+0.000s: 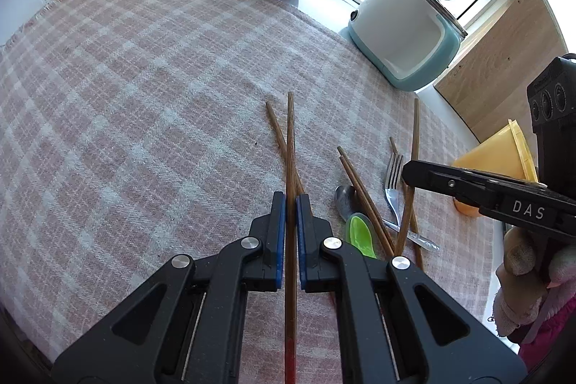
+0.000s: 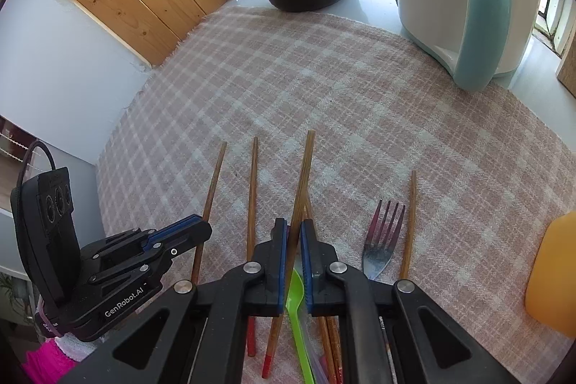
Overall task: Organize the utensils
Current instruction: 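Lift the chopsticks upright with both tools and carry them over the yellow bin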
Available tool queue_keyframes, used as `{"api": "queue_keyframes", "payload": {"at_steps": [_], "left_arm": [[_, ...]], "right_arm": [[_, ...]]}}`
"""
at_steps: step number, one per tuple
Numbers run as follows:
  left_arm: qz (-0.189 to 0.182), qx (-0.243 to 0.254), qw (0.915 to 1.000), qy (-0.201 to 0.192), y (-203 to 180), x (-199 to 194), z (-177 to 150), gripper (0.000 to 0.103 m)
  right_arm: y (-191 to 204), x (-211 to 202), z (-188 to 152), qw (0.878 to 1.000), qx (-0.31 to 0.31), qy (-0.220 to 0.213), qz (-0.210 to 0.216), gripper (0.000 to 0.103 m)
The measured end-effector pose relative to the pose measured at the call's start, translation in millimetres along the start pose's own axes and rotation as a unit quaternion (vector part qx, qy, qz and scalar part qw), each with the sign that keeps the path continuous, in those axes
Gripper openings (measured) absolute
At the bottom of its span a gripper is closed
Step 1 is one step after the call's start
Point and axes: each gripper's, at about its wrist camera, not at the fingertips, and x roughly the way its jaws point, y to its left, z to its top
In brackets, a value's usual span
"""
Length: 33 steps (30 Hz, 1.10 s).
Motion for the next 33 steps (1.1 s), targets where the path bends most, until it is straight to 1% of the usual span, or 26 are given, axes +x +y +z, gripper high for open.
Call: {"api": "queue_keyframes", "payload": {"at_steps": [6, 13, 23, 33], "left_arm": [[-0.015, 0.013, 0.9995, -0.026, -16, -25, 6, 0.004], [-0.041, 0.024, 0.9972, -0.058, -46, -52, 14, 0.004], [-0.072, 0.044, 0.9918, -0.096, -109, -77, 25, 0.004], [-0.101, 0.066, 0.9845, -0.127, -171, -86, 40, 0.004]], "right_arm": [[2, -31, -10, 0.999, 0.001, -0.033, -0.002, 0.004], [-1, -81, -19, 0.997, 0.001, -0.079, -0.003, 0.003], [-20, -156, -23, 0.99, -0.004, -0.14, -0.002, 0.003], [-43, -217, -28, 0.981, -0.013, -0.191, 0.003, 0.003]]}}
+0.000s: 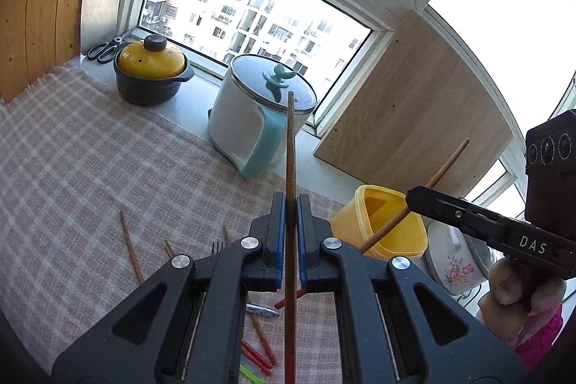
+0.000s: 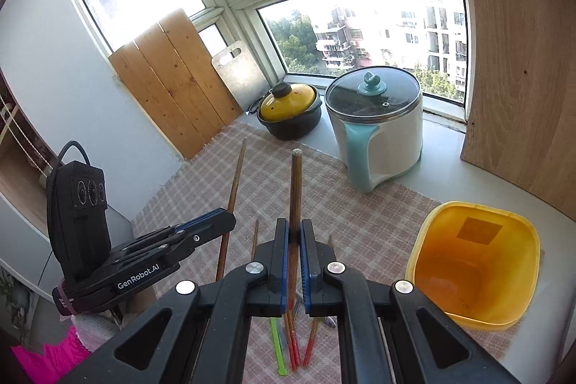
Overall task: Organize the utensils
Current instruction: 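Lift the chopsticks upright with both tools and carry them over the yellow bin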
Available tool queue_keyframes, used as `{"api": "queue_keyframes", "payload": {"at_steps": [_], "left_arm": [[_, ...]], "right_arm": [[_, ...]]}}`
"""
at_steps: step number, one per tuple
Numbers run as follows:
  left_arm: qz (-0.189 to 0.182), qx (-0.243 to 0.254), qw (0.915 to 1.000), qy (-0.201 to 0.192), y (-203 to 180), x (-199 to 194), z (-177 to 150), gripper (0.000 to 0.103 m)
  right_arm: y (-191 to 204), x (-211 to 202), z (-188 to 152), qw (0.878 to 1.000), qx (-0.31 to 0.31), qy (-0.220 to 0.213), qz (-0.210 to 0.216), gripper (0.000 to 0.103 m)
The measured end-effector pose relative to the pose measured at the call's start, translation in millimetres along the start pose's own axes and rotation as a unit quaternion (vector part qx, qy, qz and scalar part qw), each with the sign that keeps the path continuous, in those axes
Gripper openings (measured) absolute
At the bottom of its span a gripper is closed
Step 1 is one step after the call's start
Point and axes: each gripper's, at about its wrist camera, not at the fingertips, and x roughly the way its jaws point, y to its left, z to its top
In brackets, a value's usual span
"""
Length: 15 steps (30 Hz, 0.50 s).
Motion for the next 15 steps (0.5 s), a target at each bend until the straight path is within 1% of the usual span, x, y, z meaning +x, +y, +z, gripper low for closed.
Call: {"api": "queue_keyframes", "payload": {"at_steps": [15], "left_arm": [[-0.029, 0.032, 0.9986, -0.029, -83, 31, 31, 0.004]], "right_arm": [[-54, -80, 26, 0.997, 0.01, -0.076, -0.021, 0.003]]}}
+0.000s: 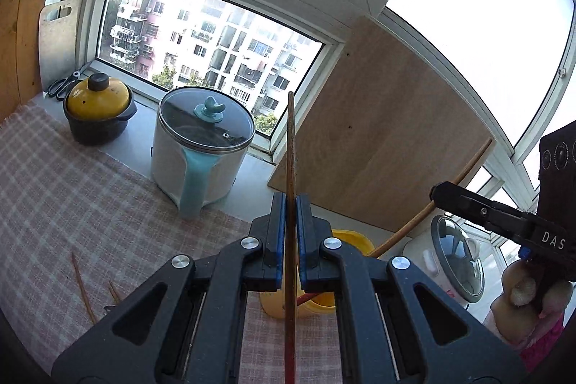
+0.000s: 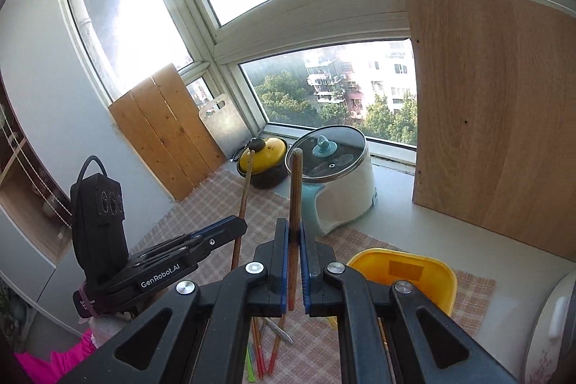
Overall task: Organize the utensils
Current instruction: 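Lift the chopsticks upright with both tools and carry them over the yellow bin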
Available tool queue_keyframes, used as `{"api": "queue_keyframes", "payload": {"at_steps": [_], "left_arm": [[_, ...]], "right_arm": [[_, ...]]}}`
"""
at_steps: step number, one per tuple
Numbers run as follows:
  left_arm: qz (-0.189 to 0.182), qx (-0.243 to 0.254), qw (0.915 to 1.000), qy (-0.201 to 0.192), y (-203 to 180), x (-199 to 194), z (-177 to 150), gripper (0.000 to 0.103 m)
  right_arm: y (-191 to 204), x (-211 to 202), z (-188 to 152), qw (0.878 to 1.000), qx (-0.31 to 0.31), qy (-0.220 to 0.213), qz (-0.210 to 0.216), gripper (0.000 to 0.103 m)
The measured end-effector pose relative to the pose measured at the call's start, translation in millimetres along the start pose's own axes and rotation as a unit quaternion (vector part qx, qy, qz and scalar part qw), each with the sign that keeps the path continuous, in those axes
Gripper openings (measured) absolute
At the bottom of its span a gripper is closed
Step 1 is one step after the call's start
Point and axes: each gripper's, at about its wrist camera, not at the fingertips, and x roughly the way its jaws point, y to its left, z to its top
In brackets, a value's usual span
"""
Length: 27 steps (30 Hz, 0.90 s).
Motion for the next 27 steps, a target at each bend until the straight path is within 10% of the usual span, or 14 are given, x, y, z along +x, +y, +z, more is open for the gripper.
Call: {"api": "queue_keyframes", "payload": {"at_steps": [27], "left_arm": [[0.037, 0.028, 0.9989, 0.001, -41, 124, -2, 0.004]], "right_arm": [[-107, 12, -15, 0.997, 0.029, 0.052, -0.055, 0.003]]}}
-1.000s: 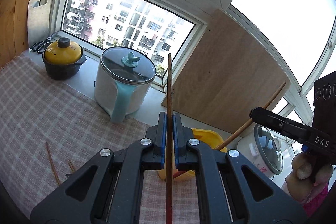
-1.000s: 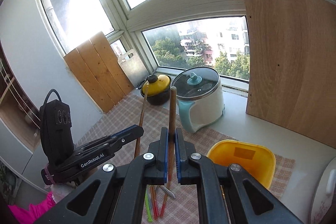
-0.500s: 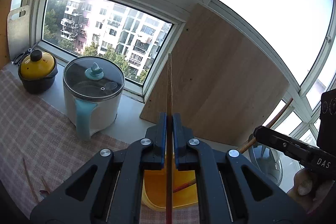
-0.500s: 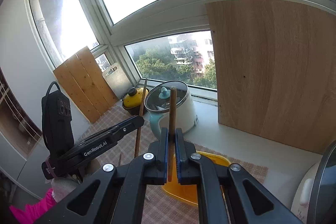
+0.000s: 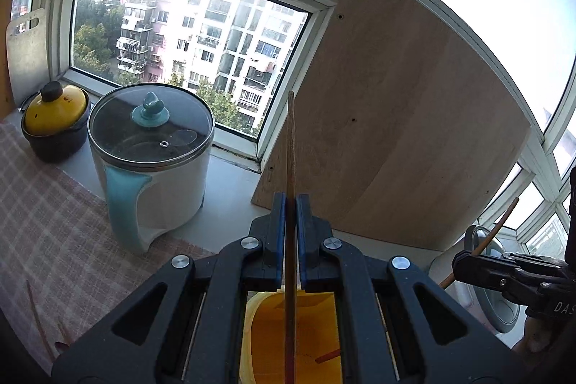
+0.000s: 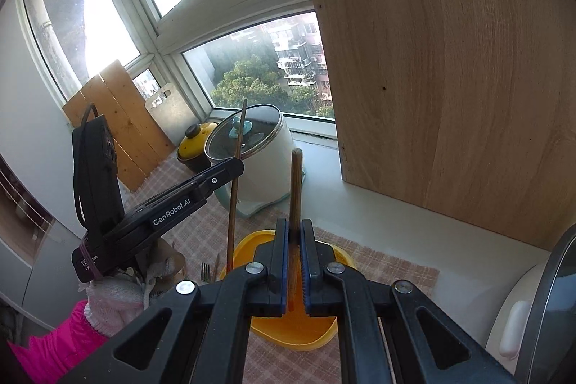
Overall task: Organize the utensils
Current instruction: 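Lift the chopsticks upright with both tools and carry them over the yellow bin, then open both grippers to drop the chopsticks into the yellow bin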
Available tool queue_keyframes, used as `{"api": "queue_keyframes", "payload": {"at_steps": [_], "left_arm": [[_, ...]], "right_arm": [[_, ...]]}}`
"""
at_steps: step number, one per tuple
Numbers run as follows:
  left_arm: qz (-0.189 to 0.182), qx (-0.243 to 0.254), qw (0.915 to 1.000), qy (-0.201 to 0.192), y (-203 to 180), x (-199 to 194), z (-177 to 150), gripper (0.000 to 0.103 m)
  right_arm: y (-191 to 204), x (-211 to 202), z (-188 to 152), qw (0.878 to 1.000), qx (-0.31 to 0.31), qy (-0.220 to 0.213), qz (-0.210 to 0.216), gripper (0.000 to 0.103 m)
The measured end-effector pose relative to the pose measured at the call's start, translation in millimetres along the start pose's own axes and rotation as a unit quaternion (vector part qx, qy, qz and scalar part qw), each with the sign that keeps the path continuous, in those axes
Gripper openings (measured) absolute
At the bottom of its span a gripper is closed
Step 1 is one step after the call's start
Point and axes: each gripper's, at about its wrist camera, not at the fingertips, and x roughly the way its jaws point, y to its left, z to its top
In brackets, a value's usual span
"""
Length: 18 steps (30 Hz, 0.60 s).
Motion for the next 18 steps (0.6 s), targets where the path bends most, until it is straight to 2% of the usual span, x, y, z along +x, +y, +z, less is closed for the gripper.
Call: {"api": "queue_keyframes", "payload": {"at_steps": [8, 18], "left_arm": [[-0.002, 0.007, 0.9998, 0.02, 7, -2, -13, 0.004], [-0.01, 0.04, 0.9981, 0.046, 3, -9, -23, 0.004]], "right_arm": [[-7, 28, -6, 1.0, 0.009, 0.028, -0.01, 0.003], [-10, 48, -14, 0.998, 0.026, 0.047, -0.024, 0.003]]}}
